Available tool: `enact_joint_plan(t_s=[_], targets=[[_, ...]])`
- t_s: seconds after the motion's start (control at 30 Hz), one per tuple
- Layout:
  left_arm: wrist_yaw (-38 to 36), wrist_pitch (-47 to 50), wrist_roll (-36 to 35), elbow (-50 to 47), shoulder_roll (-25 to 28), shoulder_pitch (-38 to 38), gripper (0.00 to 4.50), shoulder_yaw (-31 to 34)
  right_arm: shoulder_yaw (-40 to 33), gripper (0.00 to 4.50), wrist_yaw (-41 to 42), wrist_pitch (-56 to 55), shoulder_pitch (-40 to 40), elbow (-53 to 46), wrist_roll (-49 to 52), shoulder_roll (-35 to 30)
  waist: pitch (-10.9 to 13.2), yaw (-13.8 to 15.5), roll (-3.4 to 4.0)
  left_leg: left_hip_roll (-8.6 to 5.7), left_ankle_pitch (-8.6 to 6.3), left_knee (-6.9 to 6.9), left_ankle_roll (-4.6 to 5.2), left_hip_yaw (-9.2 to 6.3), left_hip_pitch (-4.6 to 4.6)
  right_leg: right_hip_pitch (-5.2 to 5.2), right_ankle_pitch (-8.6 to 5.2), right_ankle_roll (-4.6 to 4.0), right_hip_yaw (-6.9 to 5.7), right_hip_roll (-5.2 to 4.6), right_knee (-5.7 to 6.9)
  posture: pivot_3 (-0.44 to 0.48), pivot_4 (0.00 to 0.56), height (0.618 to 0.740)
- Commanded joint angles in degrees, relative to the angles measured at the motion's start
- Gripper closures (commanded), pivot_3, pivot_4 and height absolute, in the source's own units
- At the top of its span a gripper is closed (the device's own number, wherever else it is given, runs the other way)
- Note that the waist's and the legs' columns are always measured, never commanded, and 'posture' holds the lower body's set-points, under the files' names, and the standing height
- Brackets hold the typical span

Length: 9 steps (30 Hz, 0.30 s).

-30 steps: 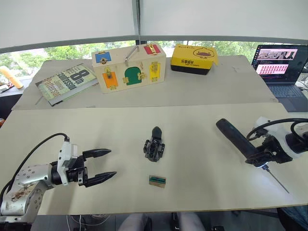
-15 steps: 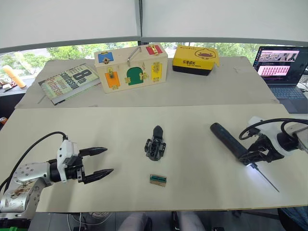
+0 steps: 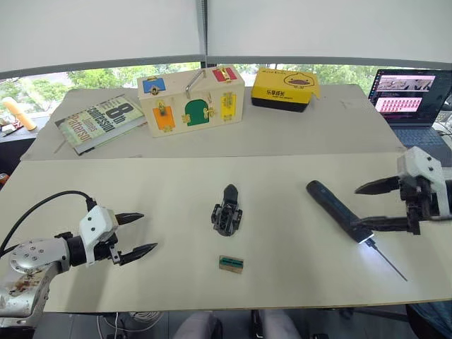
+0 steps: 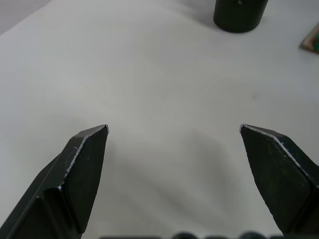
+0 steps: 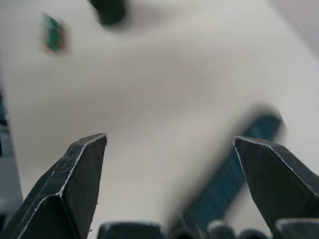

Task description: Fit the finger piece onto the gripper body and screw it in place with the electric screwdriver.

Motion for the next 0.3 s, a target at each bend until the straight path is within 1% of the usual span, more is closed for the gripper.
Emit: enact_joint_plan(t_s=[0.03, 0.17, 0.3], targets=[[0.25, -2.21, 0.02, -0.09, -0.14, 0.62, 0.00, 1.55, -1.55, 0.04, -1.72, -9.32, 2.46, -6.54, 1.64, 5.59, 0.01, 0.03, 0.02, -0.03, 0.00, -0.01, 0.00, 0.01, -0.01, -0.01, 0.01, 0.02, 0.04, -0.03, 0.01, 0.000, 0.150, 0.740], [0.75, -2.73, -0.13, -0.81, -0.63, 1.47, 0.00, 1.55, 0.10, 0.04, -4.81, -14.66, 6.01, -9.73, 0.80, 11.97, 0.00, 0.20, -0.04, -0.04, 0.00, 0.03, 0.01, 0.00, 0.10, 0.06, 0.02, 0.03, 0.01, -0.02, 0.05, 0.000, 0.150, 0.740], [0.78, -4.22, 0.02, -1.59, -1.08, 3.14, 0.00, 2.07, 1.32, 0.04, -4.49, -21.65, 7.91, -7.27, -2.30, 13.77, 0.00, 0.15, -0.06, -0.06, 0.00, 0.02, 0.00, 0.01, 0.15, 0.06, 0.02, 0.03, 0.02, -0.01, 0.06, 0.000, 0.150, 0.740]])
